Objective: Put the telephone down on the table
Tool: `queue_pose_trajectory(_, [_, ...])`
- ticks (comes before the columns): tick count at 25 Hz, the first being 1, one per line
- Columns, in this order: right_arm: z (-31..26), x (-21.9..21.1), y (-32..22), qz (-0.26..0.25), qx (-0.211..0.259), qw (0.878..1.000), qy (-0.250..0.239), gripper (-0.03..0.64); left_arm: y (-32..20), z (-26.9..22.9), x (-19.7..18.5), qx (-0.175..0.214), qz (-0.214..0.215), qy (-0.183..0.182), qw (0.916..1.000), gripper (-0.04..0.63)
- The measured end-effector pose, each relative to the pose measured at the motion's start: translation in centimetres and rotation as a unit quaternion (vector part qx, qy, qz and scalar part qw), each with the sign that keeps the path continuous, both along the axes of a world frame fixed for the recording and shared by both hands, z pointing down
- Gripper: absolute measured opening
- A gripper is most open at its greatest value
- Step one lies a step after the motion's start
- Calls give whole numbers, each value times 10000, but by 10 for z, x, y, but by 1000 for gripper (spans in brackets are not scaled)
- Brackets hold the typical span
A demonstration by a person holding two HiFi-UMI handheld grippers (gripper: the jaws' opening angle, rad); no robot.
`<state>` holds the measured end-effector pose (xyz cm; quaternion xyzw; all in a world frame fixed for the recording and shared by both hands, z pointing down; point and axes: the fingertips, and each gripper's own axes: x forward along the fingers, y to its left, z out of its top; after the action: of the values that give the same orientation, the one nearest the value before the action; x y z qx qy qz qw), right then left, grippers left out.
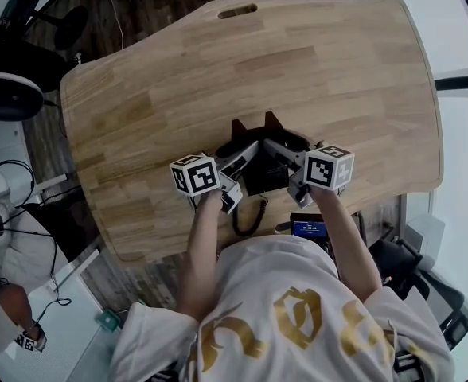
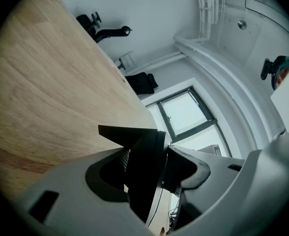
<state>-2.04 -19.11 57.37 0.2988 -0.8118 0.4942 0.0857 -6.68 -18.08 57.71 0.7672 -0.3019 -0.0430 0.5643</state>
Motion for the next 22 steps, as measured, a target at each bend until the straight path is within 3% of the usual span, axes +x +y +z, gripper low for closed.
queue_pose_trajectory(22, [8, -3, -24, 46, -141, 9999, -66, 241, -22, 9, -6, -226, -244, -8, 9994, 230])
